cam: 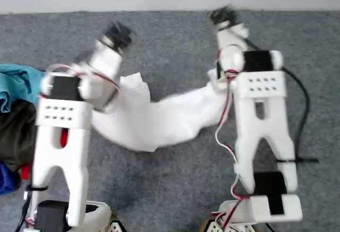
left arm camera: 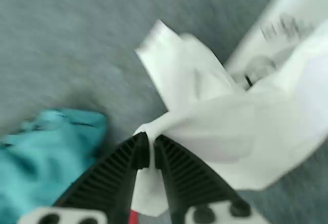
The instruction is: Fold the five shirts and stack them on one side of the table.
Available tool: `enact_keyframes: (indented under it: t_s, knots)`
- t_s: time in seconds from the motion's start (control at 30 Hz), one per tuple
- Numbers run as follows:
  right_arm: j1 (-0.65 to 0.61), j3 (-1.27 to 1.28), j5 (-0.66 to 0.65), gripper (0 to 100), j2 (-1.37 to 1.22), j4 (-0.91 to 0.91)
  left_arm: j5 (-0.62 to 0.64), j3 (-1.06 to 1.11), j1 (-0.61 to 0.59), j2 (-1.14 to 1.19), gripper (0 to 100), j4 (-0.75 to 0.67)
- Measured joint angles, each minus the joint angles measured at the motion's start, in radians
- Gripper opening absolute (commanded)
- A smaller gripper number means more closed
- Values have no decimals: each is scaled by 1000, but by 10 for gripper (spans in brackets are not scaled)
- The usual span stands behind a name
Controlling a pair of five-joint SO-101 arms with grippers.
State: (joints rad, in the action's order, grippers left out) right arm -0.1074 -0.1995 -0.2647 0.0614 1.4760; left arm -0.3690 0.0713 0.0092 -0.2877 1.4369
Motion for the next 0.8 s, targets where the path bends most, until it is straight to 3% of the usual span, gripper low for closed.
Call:
enact_keyframes:
  t_s: [0.23, 0.67, 0.8]
  knots:
    - [95, -120, 0, 10, 183, 2, 115, -450, -75, 0, 15, 28]
    - [103, -130, -84, 10, 623, -35, 127, -1224, 11, -23, 15, 264]
    - [107, -141, -92, 10, 675, -49, 127, -1326, 14, -41, 15, 267]
